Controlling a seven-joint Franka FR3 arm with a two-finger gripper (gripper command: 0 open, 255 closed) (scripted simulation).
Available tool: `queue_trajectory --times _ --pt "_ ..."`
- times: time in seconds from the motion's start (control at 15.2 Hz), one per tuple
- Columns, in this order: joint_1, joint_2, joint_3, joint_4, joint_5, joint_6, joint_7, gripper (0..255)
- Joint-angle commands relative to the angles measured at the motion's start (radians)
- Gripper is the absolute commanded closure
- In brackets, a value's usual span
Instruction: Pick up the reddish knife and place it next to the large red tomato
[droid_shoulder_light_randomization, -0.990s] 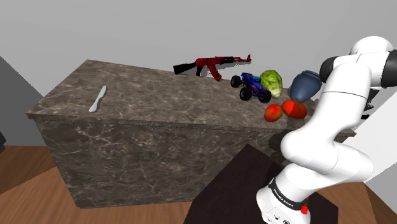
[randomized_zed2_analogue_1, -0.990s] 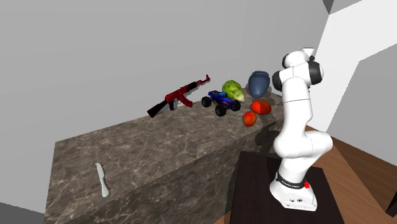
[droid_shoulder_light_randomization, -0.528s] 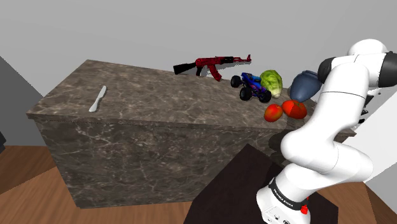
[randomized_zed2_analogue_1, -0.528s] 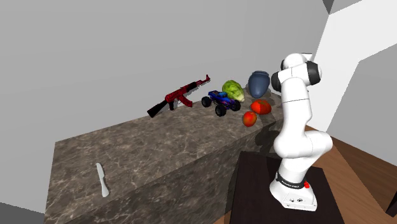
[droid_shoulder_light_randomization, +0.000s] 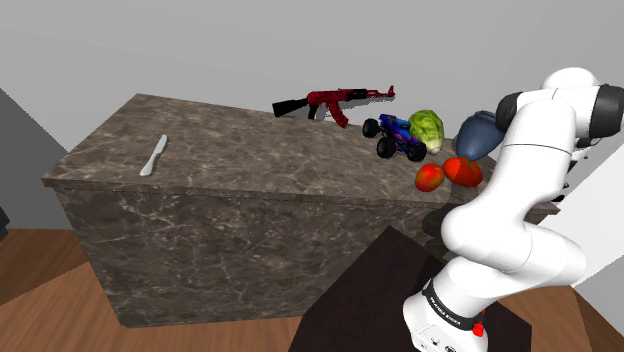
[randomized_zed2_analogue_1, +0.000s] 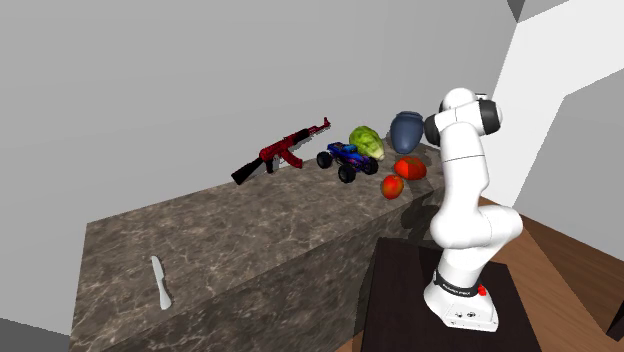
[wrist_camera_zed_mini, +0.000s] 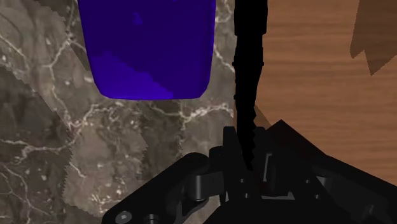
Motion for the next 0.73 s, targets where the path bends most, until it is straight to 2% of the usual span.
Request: queue_trajectory --times 0.0,0.26,0.66 --pt "-0.004 0.013 0.008 -0.008 0.010 0.020 -0.004 255" --pt "-0.008 0.033 0.020 -0.031 0.025 0.059 -0.011 255" --pt "-0.008 0.033 0.020 -0.031 0.025 0.059 -0.011 255"
